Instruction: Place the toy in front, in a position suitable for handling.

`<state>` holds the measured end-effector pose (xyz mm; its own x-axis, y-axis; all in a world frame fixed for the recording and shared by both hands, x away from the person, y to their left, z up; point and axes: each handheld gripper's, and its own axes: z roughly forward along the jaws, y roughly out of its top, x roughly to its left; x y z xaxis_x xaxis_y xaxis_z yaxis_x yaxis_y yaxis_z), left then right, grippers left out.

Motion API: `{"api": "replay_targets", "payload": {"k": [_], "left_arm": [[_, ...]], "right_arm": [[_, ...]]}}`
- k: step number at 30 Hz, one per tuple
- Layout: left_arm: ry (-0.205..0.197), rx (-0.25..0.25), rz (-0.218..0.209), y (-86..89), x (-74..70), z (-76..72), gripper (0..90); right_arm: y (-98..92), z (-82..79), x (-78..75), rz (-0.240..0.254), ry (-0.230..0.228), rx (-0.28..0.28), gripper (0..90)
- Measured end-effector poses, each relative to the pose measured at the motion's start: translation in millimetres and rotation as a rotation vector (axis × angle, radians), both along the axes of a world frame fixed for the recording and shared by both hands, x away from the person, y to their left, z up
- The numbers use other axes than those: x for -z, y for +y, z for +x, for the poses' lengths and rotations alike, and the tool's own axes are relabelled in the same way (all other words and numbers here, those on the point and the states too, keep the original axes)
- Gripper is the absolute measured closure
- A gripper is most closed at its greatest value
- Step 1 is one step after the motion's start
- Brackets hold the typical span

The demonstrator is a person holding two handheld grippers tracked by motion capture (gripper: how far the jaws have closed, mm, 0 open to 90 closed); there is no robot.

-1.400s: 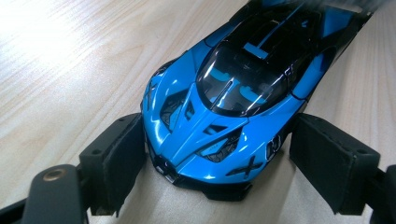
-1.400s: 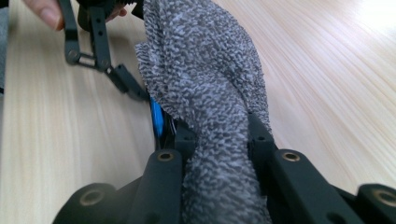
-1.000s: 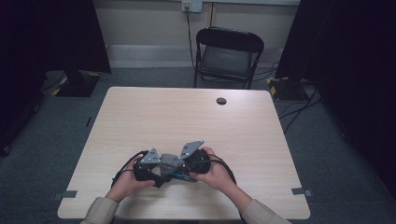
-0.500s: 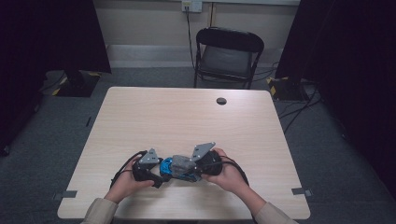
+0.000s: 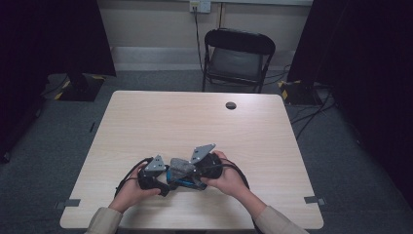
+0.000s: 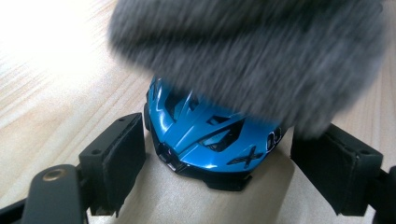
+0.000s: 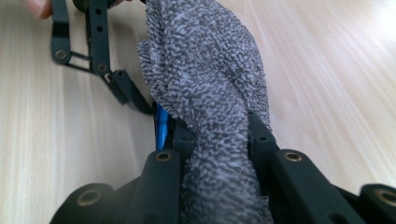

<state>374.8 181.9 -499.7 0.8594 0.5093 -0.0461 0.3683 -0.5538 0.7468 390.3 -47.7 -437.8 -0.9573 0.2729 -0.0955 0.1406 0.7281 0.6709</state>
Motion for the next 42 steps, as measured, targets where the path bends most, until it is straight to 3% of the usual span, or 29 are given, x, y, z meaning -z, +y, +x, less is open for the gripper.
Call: {"api": "replay_targets", "payload": {"k": [4, 8, 26, 42], "left_arm": [[0.002, 0.003, -0.001, 0.1, 0.0, 0.2, 17.7], [0.005, 0.003, -0.004, 0.1, 0.0, 0.4, 17.3], [-0.001, 0.001, 0.002, -0.5, 0.2, -0.3, 17.3], [0.0, 0.009, -0.001, 0.7, 0.3, 1.1, 16.7]], "right_arm": [[10.1, -2.2, 5.7, -0.031, -0.018, -0.024, 71.2], [4.6, -3.0, 3.2, -0.031, -0.006, -0.027, 71.3], [-49.0, -16.9, 0.6, -0.024, 0.013, 0.021, 71.3], [-108.8, -28.4, 6.5, 0.006, 0.036, 0.114, 71.4]]}}
